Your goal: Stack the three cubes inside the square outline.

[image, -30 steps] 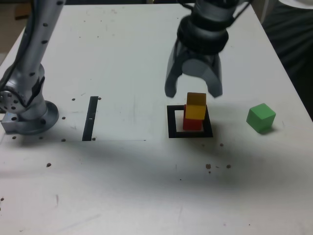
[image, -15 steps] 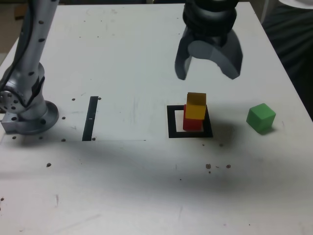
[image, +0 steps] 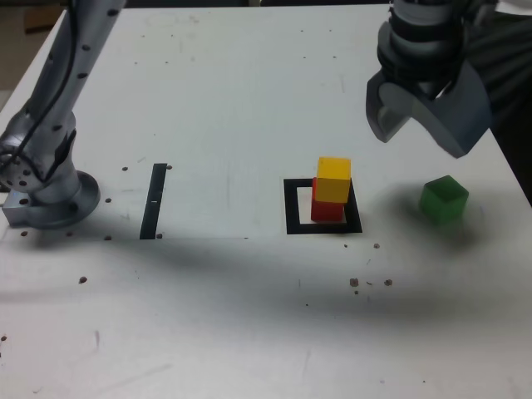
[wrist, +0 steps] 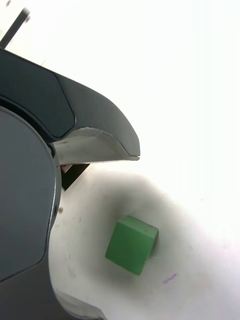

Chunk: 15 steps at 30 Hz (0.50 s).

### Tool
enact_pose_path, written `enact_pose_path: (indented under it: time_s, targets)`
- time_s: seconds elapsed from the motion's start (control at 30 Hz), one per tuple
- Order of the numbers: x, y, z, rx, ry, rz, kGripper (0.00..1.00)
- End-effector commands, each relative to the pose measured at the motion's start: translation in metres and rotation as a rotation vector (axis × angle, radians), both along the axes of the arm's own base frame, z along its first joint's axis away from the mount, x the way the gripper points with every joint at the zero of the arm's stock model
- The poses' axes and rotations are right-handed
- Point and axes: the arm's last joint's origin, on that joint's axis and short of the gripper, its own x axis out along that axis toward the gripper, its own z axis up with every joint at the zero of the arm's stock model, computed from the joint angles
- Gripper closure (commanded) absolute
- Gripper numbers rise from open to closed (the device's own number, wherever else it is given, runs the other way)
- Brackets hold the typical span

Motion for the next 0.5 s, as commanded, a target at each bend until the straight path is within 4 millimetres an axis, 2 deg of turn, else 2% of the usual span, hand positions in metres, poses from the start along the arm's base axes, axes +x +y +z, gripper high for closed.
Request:
enact_pose_path:
  time_s: [0.0,0.47]
  targets:
    - [0.005,0.0,-0.004,0.011,0.007,-0.024,0.0]
    - [0.034,-0.002,-0.032,0.049,0.095,-0.147,0.02]
